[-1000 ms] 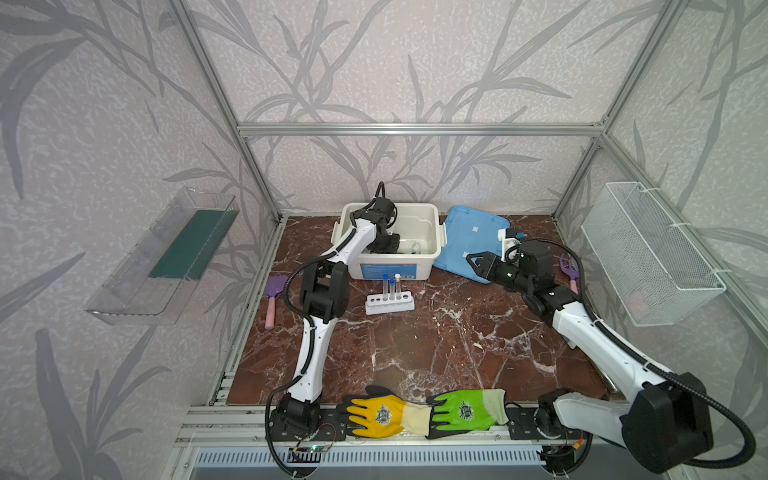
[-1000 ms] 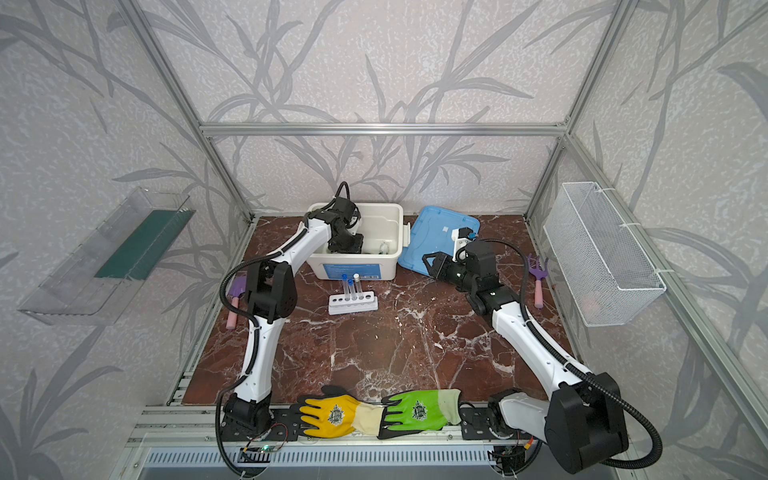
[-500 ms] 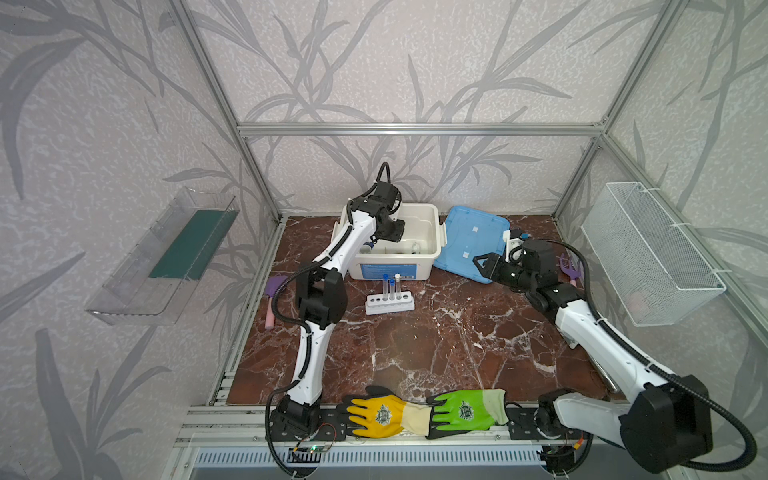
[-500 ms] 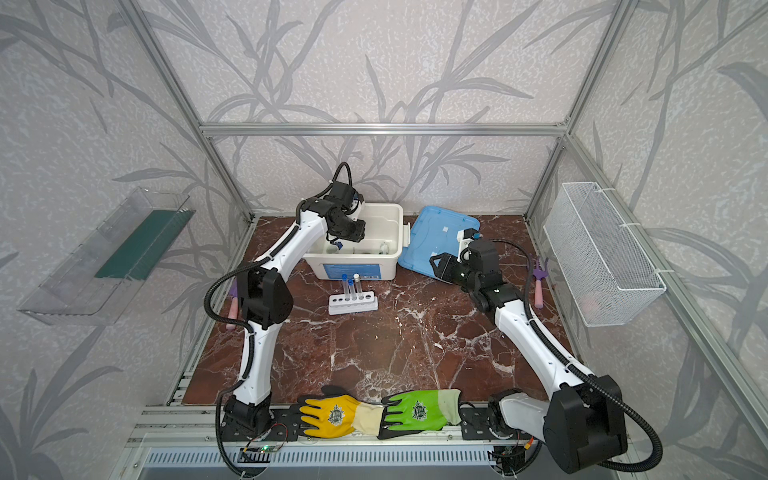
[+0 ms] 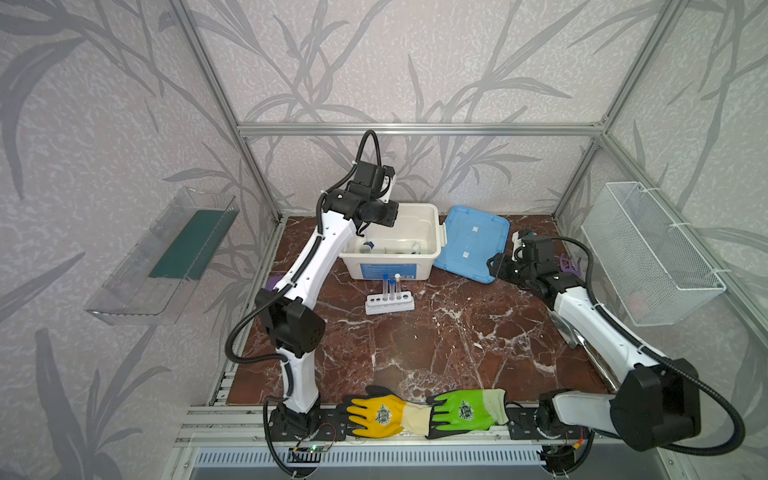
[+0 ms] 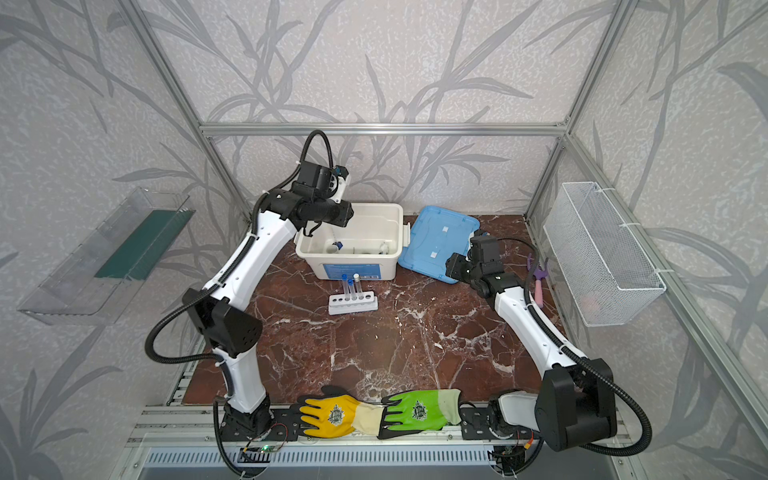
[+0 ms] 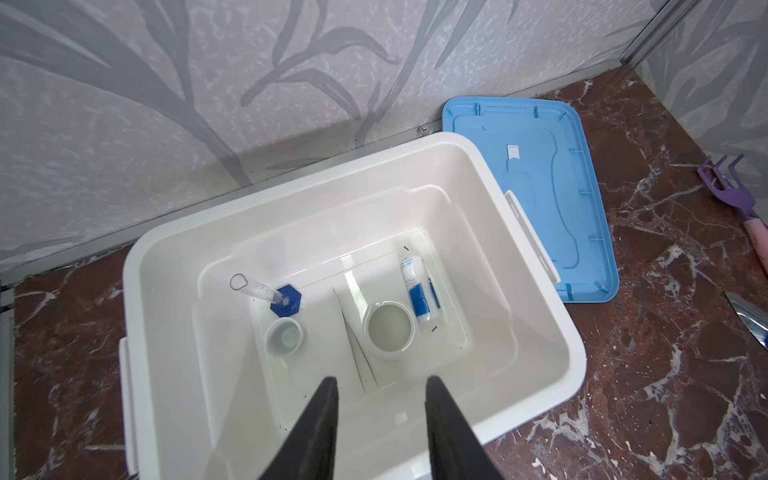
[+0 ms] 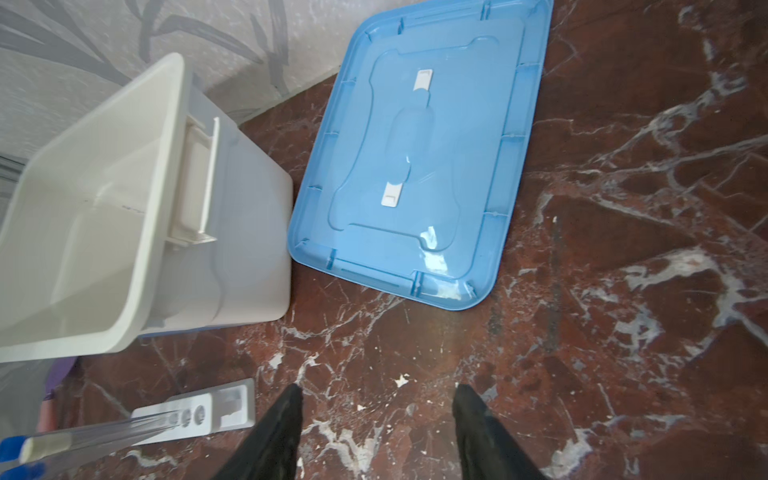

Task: Organize the chemistry lab equipment
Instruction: 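Raise the left gripper from the tub while the right gripper moves to the blue lid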

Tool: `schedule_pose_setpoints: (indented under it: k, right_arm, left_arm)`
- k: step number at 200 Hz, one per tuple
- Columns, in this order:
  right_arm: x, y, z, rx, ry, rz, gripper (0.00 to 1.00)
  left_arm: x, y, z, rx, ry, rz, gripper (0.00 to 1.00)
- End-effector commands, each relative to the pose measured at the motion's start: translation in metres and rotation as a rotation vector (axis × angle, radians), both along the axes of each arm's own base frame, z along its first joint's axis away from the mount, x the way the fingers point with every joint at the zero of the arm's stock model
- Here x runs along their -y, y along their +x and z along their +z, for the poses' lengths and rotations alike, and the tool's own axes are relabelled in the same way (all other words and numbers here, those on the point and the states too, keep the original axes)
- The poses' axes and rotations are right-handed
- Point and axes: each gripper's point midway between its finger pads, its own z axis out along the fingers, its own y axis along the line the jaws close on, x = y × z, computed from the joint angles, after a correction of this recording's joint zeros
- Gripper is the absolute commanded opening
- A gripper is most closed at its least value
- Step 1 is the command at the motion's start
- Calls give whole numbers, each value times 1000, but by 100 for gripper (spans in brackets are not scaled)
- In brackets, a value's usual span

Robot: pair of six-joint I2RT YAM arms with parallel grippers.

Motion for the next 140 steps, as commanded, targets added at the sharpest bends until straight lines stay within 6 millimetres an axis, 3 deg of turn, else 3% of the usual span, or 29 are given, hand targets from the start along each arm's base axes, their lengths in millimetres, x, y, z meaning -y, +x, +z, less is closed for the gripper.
schedule_pose_setpoints:
  k: [1, 22, 51, 95, 104, 140]
  right_arm:
    - [20, 9, -9, -42, -104, -37, 61]
    - [31, 20, -23, -95, -154, -71, 62]
    - [41, 35, -44, -149, -169, -110, 62]
    - [54, 58, -59, -196, -193, -153, 58]
    - [57, 64, -72, -220, -201, -159, 57]
    - [61, 88, -87, -235, -213, -166, 51]
  left_arm:
    - [-14, -18, 32, 157, 2, 13, 37]
    - [-33, -41, 47, 284, -18, 46, 37]
    - [-56, -72, 50, 365, -25, 89, 38]
    - [-80, -113, 34, 398, -97, 151, 38]
    - [-84, -120, 32, 410, -107, 160, 38]
    - [-96, -140, 28, 421, -147, 191, 40]
